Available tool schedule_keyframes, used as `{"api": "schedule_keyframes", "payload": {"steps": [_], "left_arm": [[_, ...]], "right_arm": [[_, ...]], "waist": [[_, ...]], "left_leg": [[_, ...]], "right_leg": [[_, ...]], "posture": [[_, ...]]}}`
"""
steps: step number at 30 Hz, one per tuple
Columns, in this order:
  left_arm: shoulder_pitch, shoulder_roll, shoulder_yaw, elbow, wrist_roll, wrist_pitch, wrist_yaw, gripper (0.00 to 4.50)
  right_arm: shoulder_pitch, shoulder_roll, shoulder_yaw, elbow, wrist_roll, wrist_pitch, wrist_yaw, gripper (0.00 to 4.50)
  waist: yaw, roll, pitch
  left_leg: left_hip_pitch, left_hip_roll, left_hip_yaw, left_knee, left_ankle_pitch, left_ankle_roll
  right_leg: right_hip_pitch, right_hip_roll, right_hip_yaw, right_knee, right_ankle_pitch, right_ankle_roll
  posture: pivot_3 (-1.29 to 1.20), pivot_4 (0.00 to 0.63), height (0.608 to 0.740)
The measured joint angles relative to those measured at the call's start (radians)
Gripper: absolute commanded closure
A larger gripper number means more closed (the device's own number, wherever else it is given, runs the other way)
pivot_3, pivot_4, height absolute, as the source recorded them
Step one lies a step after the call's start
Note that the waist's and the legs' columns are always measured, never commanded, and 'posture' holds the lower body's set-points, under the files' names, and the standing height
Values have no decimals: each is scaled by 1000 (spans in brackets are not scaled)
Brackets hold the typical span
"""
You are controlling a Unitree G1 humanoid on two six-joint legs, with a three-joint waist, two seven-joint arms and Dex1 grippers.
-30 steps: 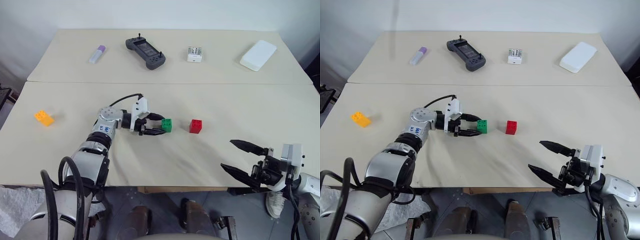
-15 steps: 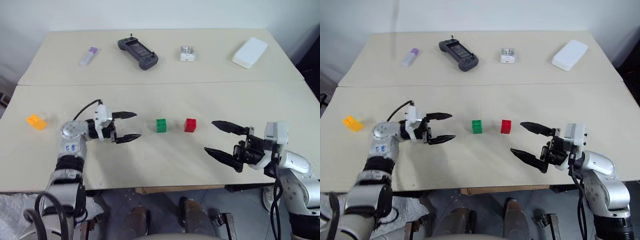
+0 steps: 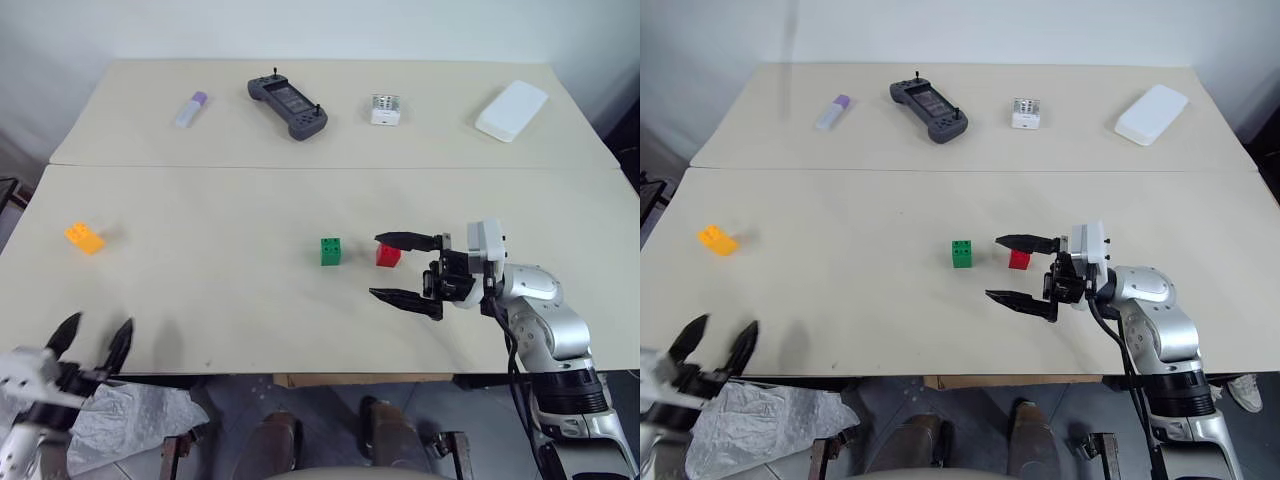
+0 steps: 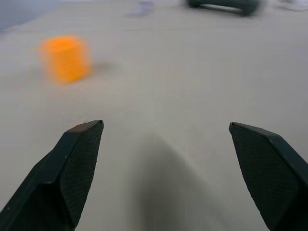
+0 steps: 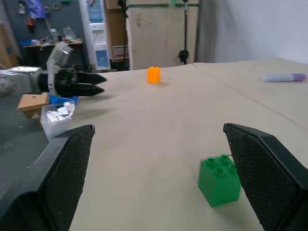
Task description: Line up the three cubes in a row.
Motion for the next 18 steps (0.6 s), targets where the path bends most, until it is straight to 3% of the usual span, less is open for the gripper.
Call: {"api": "schedule_keyframes", "payload": {"steps": [7,11,18], "left_arm": [[15,-30,28,-1,-55,-5,105,47],[-91,-21,-31,-53,-9,73,266,47],[-381,19,-115,-97,102,393,687,47]], "right_arm": [[-1,1,10,7,-3,-1,27,0],[-15,4,18,19,-7,-1,39,0],[-20,6,27,31,-12,3,38,0]], "waist": [[-5,0,0],[-4,0,0],[-7,-1,-1]], "left_leg": [[0,0,1,0,0,0],[1,0,0,0,0,0],[0,0,0,0,0,-1]], "right_leg": [[0,1,0,1,0,-1],[-1,1,1,2,0,0],[-2,2,1,6,0,0]], "posture": [[0,150,740],[0,150,740],[0,150,740]]}}
